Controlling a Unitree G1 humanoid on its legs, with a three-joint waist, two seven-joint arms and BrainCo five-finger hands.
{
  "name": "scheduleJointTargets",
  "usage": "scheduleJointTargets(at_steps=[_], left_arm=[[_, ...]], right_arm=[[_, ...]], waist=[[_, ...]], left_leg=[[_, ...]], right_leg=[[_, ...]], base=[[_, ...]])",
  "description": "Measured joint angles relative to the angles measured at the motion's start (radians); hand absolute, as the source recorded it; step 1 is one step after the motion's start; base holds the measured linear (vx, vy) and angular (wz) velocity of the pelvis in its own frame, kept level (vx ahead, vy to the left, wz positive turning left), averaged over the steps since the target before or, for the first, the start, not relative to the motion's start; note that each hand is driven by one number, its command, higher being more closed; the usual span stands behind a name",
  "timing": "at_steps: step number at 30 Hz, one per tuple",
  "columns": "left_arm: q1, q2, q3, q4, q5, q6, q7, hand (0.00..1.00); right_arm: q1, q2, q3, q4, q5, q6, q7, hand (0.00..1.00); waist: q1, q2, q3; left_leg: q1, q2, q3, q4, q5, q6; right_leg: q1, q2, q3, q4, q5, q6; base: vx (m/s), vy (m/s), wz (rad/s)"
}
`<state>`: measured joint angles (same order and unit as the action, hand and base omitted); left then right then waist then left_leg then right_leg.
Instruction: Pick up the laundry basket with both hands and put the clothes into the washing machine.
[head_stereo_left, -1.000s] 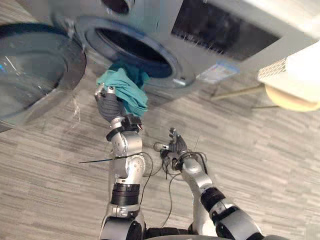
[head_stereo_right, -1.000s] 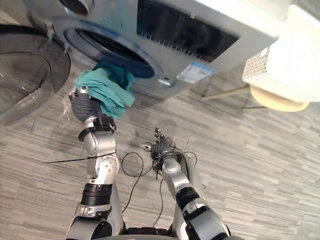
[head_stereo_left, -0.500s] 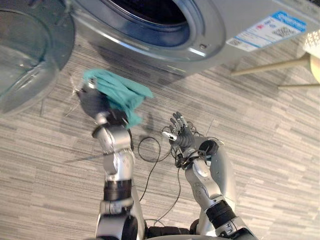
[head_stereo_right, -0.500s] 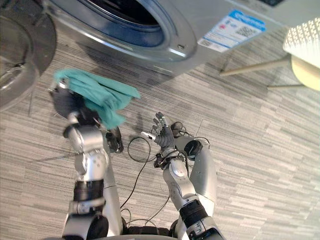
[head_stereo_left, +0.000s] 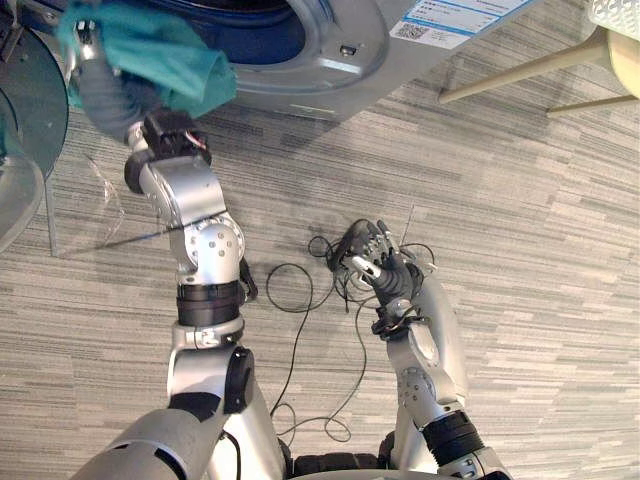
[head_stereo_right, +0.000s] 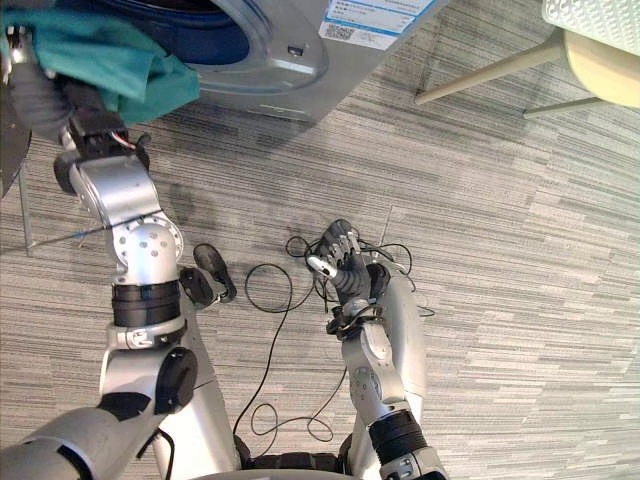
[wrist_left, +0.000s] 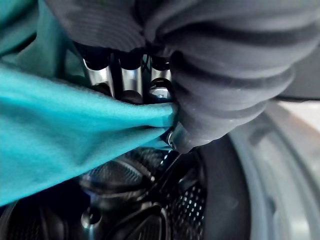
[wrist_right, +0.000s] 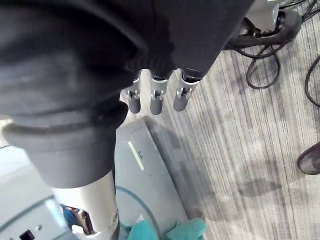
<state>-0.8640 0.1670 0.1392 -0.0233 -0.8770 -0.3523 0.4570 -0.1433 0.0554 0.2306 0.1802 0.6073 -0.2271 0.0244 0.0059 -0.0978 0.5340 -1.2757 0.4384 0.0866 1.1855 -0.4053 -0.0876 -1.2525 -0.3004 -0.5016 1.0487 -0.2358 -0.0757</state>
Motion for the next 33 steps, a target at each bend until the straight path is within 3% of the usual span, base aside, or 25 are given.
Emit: scheduleJointTargets(at_steps=[3, 7, 9, 12, 15, 18, 21, 24, 26, 31, 33], left_arm=[[-0.034, 0.016, -0.053, 0.003, -0.080, 0.013, -0.046, 1.00], [-0.095, 0.021, -0.091, 0.055, -0.098, 0.018, -0.045, 1.00], [-0.186, 0.064, -0.100, 0.119, -0.097, 0.027, -0.038, 1.00], [-0.321, 0.181, -0.108, 0.167, -0.093, 0.063, -0.034, 1.00], [-0.368, 0.247, -0.108, 0.245, -0.084, 0.078, -0.033, 1.00], [-0.526, 0.317, -0.111, 0.399, -0.044, 0.146, -0.016, 1.00], [-0.597, 0.394, -0.120, 0.508, 0.018, 0.197, -0.069, 1.00], [-0.749, 0.455, -0.130, 0.675, 0.025, 0.285, -0.083, 1.00], [-0.779, 0.500, -0.134, 0.725, 0.035, 0.306, -0.088, 1.00], [-0.792, 0.518, -0.139, 0.700, -0.031, 0.310, -0.067, 1.00], [-0.784, 0.520, -0.135, 0.640, -0.043, 0.249, 0.019, 1.00]], right_arm=[[-0.003, 0.000, -0.014, 0.000, 0.012, 0.020, 0.001, 0.00], [-0.003, -0.009, -0.015, -0.001, 0.012, 0.040, 0.002, 0.00], [-0.003, -0.013, -0.014, -0.003, 0.020, 0.040, 0.006, 0.00], [-0.005, -0.017, -0.016, -0.009, 0.031, 0.040, 0.020, 0.00], [-0.005, -0.020, -0.025, -0.009, 0.034, 0.037, 0.020, 0.00], [-0.005, -0.028, -0.034, -0.007, 0.051, 0.038, 0.020, 0.00], [-0.006, -0.033, -0.046, -0.001, 0.051, 0.039, 0.021, 0.00], [-0.007, -0.057, -0.076, 0.001, 0.051, 0.042, 0.019, 0.00], [-0.006, -0.070, -0.080, 0.001, 0.051, 0.049, 0.016, 0.00], [0.023, -0.104, -0.115, -0.021, 0.076, 0.060, -0.003, 0.00], [0.097, -0.111, -0.116, -0.069, 0.111, 0.045, -0.002, 0.00]], waist=[[-0.017, 0.000, 0.000], [-0.021, 0.000, 0.000], [-0.023, 0.000, 0.000], [-0.036, 0.000, 0.000], [-0.039, 0.000, 0.000], [-0.038, 0.000, 0.000], [-0.037, 0.000, 0.000], [-0.030, 0.000, 0.000], [-0.034, 0.000, 0.000], [-0.039, 0.000, 0.000], [-0.040, 0.000, 0.000]], left_leg=[[-0.001, -0.001, 0.011, -0.010, 0.001, 0.000], [0.004, 0.001, 0.029, -0.023, 0.002, 0.002], [0.001, 0.013, 0.036, -0.027, 0.002, 0.002], [-0.006, 0.019, 0.056, -0.042, 0.005, 0.006], [-0.006, 0.032, 0.067, -0.054, 0.009, 0.010], [0.000, 0.032, 0.085, -0.073, 0.017, 0.016], [0.022, 0.034, 0.122, -0.109, 0.034, 0.023], [0.034, 0.035, 0.151, -0.160, 0.066, 0.032], [0.053, 0.038, 0.176, -0.194, 0.080, 0.040], [0.070, 0.031, 0.233, -0.278, 0.121, 0.062], [0.066, 0.025, 0.249, -0.302, 0.128, 0.066]], right_leg=[[-0.007, 0.002, 0.006, -0.014, 0.010, 0.003], [-0.014, 0.008, 0.011, -0.033, 0.024, -0.014], [-0.021, 0.019, 0.015, -0.046, 0.032, -0.005], [-0.039, 0.028, 0.015, -0.074, 0.052, -0.013], [-0.039, 0.042, 0.014, -0.099, 0.069, -0.024], [-0.040, 0.049, 0.013, -0.129, 0.091, -0.039], [-0.035, 0.062, 0.019, -0.184, 0.127, -0.038], [-0.018, 0.093, 0.016, -0.289, 0.194, -0.046], [0.001, 0.117, 0.020, -0.360, 0.236, -0.029], [0.039, 0.157, 0.019, -0.547, 0.347, -0.014], [0.043, 0.162, 0.010, -0.604, 0.377, -0.011]], base=[[-0.06, -0.025, -0.04], [-0.06, -0.036, -0.07], [-0.07, -0.037, -0.17], [-0.07, -0.032, -0.18], [-0.06, -0.020, -0.14], [-0.07, -0.012, -0.07], [-0.07, 0.005, -0.19], [-0.07, 0.021, -0.16], [-0.07, 0.043, -0.29], [-0.03, 0.057, -0.18], [0.02, 0.044, -0.09]])
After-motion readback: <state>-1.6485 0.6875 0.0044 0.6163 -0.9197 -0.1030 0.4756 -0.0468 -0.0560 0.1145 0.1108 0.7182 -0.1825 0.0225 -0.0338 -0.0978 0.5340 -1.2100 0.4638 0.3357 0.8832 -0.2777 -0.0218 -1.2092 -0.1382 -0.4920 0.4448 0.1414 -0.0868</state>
